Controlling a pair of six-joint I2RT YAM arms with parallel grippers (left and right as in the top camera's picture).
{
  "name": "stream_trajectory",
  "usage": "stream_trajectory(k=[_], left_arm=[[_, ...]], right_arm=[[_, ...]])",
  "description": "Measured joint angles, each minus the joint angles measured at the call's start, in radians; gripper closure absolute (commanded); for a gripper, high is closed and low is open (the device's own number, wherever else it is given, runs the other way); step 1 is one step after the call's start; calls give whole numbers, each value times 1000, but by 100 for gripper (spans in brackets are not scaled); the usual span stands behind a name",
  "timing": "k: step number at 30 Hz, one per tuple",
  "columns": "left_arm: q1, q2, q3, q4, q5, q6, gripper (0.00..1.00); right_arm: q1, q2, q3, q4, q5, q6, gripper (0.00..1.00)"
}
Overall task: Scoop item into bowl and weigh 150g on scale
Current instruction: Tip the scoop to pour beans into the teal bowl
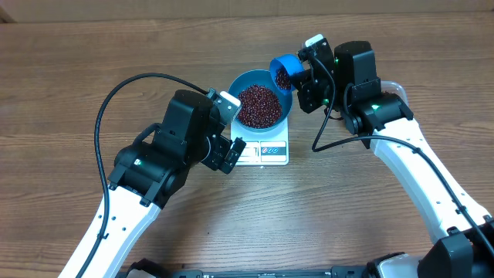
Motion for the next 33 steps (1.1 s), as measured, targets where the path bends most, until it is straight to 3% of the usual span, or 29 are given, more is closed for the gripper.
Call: stream_trajectory(k=[33], left_arm=[[0, 0, 0, 0, 0, 0, 0]], right_arm=[[0, 0, 0, -9, -31, 0, 96]])
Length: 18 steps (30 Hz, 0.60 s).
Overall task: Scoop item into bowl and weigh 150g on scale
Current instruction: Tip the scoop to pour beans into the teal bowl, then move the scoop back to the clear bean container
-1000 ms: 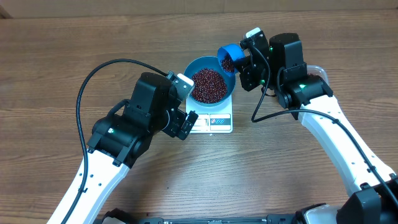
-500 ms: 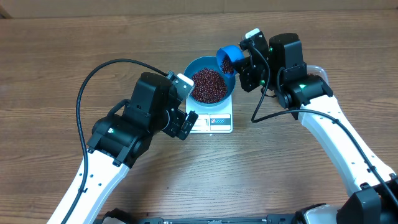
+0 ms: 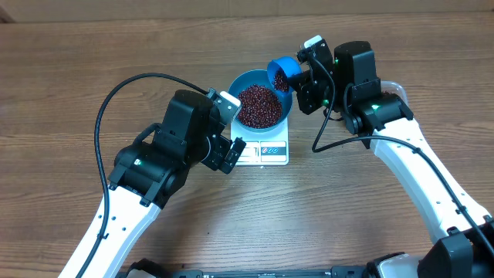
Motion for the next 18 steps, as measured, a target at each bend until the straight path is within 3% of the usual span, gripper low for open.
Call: stream_trajectory(k=[18], left_arm=[[0, 0, 0, 0, 0, 0, 0]], right_arm=[[0, 0, 0, -2, -4, 57, 96]])
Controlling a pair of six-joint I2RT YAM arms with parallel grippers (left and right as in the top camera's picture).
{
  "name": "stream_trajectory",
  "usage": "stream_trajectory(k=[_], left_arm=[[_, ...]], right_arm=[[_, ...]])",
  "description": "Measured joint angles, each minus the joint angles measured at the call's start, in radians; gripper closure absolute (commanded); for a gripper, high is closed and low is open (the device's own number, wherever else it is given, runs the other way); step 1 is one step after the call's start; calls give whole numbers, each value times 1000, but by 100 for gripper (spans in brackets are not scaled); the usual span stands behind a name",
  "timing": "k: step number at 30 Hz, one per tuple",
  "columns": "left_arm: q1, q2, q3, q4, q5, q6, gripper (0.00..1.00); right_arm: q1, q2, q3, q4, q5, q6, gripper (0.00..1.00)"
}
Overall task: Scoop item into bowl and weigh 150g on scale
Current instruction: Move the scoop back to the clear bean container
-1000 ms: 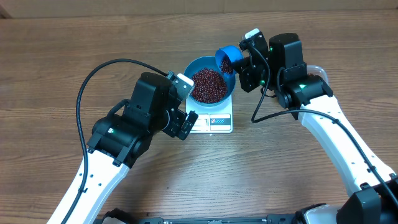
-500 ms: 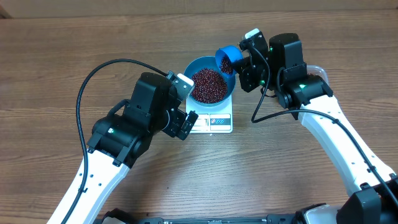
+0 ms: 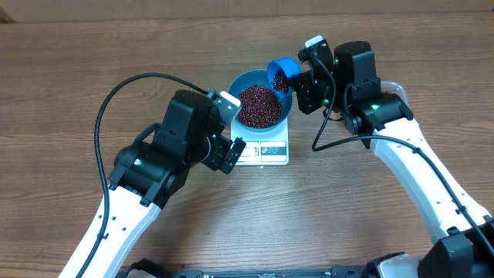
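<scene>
A blue bowl heaped with dark red beans stands on a small white scale at the middle of the table. My right gripper is shut on the handle of a blue scoop. The scoop is tipped over the bowl's far right rim, and a few beans show in its mouth. My left gripper sits low against the scale's left edge. Its fingers are seen end-on, so the gap between them is not readable. The scale's display is too small to read.
The wooden table stretches to the left and behind the bowl. A black cable loops off the left arm, and another hangs below the right wrist.
At first the scoop hung a little to the right of the bowl's rim with beans showing in it. A second later it sat slightly further left over the rim, and it has stayed there. The left arm, bowl and scale kept their places throughout.
</scene>
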Motion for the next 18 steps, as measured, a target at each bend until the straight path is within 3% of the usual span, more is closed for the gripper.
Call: stream_trajectory(k=[18], left_arm=[[0, 0, 0, 0, 0, 0, 0]], right_arm=[[-49, 0, 0, 142, -106, 386, 96]])
